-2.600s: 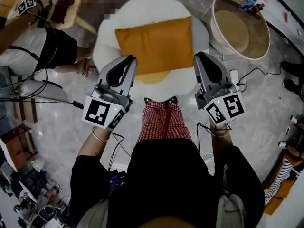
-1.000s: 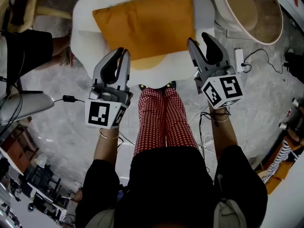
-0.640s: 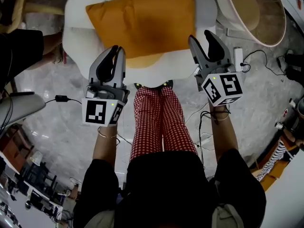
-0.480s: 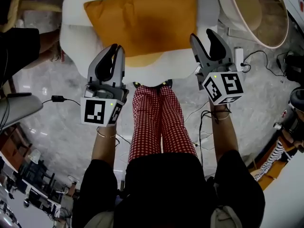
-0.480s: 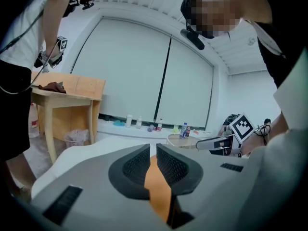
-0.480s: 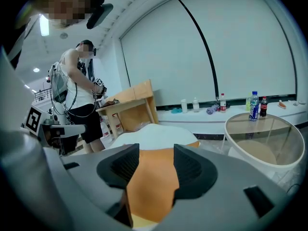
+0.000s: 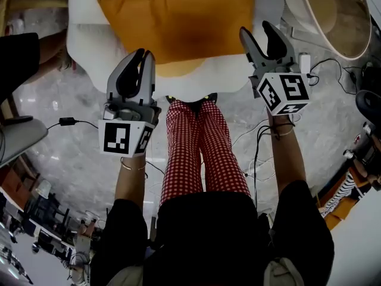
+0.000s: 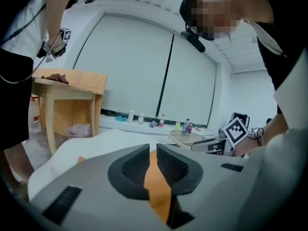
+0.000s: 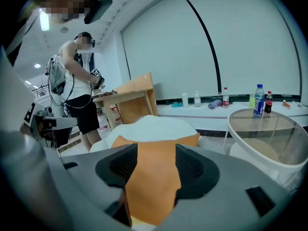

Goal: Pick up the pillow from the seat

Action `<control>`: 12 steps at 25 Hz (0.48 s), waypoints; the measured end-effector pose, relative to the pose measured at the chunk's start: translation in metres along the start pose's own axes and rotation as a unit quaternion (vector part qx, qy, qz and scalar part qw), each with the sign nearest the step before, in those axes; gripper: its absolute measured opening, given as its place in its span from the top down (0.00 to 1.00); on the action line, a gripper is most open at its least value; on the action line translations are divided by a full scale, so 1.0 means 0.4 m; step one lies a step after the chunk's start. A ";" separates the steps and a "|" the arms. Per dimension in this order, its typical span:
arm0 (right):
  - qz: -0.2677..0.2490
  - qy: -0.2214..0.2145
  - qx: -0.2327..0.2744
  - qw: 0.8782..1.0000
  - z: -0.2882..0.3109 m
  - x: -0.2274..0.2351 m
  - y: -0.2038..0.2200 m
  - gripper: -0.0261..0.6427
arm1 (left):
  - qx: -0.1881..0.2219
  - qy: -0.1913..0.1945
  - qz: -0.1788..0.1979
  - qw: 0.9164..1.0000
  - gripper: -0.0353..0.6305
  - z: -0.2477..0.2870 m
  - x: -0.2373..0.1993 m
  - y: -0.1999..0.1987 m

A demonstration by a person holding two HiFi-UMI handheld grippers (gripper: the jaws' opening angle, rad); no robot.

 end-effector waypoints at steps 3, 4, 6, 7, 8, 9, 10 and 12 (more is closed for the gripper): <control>-0.004 0.000 -0.009 1.000 0.020 0.005 0.021 0.61 | -0.005 0.004 -0.004 1.000 0.89 -0.003 -0.004 0.016; -0.003 0.001 -0.011 1.000 0.026 0.007 0.028 0.60 | -0.006 0.005 -0.003 1.000 0.89 -0.003 -0.005 0.019; 0.004 0.001 -0.016 1.000 0.037 0.013 0.044 0.60 | -0.007 0.005 -0.002 1.000 0.89 -0.004 -0.006 0.023; 0.007 0.002 -0.019 1.000 0.041 0.016 0.050 0.60 | -0.006 0.004 -0.001 1.000 0.89 -0.005 -0.007 0.023; 0.008 0.002 -0.022 1.000 0.045 0.018 0.055 0.60 | -0.003 0.004 -0.001 1.000 0.89 -0.004 -0.007 0.021; 0.007 0.003 -0.024 1.000 0.049 0.019 0.058 0.60 | 0.001 0.004 0.001 1.000 0.89 -0.002 -0.007 0.017; 0.005 0.003 -0.025 1.000 0.053 0.019 0.061 0.60 | 0.006 0.003 0.004 1.000 0.89 0.001 -0.007 0.011; 0.002 0.005 -0.026 1.000 0.061 0.019 0.065 0.60 | 0.010 0.004 0.005 1.000 0.89 0.002 -0.006 0.007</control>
Point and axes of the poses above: the fingertips, and each gripper's own axes: z forward along the fingers, x to its right, y out of its underside, the point moved 9 cm from there along -z, backward along the fingers, and after that the axes turned 1 degree about x, right-handed, at the moved point
